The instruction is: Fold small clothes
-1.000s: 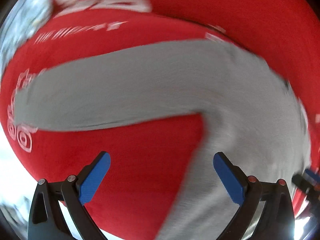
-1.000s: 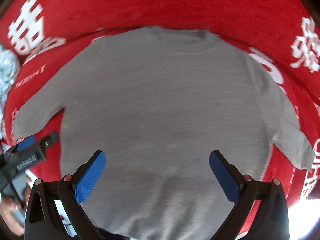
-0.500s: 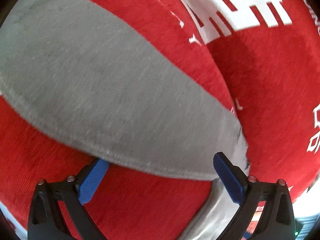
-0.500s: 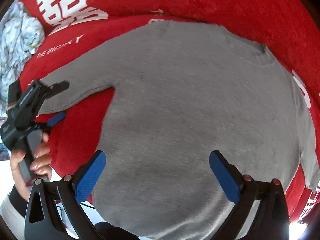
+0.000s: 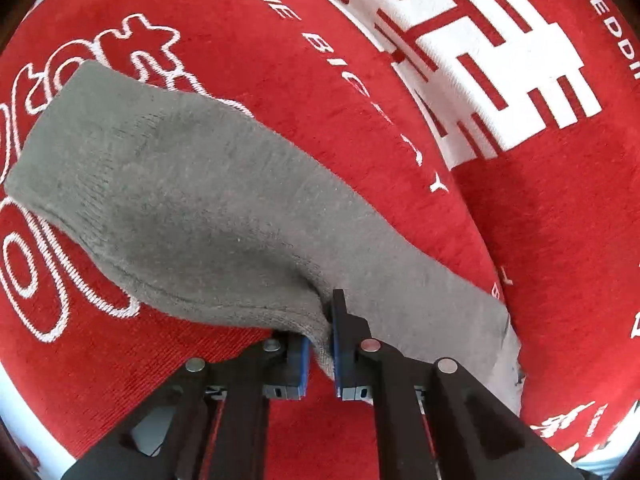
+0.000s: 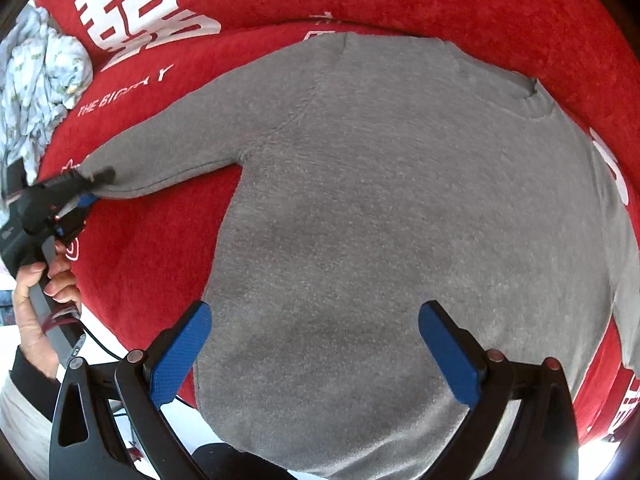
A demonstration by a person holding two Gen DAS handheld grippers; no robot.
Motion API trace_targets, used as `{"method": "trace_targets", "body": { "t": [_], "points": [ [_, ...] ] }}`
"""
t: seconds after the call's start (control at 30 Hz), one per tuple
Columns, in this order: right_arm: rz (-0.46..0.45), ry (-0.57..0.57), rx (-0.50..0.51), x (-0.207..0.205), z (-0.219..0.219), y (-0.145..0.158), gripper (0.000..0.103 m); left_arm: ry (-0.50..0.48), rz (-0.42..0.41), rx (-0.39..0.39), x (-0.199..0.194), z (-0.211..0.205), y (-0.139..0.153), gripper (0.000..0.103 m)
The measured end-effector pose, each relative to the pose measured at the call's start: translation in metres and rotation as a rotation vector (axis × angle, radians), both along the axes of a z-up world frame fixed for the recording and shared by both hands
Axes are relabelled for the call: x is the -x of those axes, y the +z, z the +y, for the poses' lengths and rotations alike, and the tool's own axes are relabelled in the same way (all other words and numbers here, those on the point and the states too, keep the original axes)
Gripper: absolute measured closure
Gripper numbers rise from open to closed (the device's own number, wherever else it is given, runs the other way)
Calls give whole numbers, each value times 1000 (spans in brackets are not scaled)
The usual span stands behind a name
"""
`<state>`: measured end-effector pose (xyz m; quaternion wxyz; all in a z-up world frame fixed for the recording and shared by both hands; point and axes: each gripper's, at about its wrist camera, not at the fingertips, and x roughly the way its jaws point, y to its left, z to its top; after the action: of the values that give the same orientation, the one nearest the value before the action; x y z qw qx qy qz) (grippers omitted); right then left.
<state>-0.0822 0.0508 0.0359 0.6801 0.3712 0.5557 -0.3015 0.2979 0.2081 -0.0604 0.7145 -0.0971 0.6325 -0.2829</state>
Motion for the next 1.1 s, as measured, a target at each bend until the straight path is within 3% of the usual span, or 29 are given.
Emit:
{"method": "trace_targets", "body": {
  "t": [0.2,0.43,0.57,0.7,0.8,0.93,1.03,1.07,1.1],
  "points": [
    [-37,-45,6,22,-1,4,0,-128,-155,42,26,-21,54,93],
    [-73,-174,19,71,-20,11,0,-422,-305,139,96,-122,123,93],
    [-93,-281,36,117,-36,18,0,-626,-339,210,171,-191,146,93],
    [-98,-417,41,175,-53,18,0,-835,-354,198,260,-253,135,93],
    [-88,-512,24,217,-61,7,0,-979,-381,90,324,-283,103,93],
    [-74,-620,-32,258,-65,-18,0,-1148,-492,-109,387,-299,50,92],
    [-89,-698,-82,279,-68,-32,0,-1216,-484,-144,396,-286,39,54],
    [-92,-711,-85,282,-69,-33,0,-1222,-472,-137,395,-281,43,34],
    [-91,-713,-82,284,-71,-33,0,-1226,-475,-130,394,-275,50,26]
  ]
}}
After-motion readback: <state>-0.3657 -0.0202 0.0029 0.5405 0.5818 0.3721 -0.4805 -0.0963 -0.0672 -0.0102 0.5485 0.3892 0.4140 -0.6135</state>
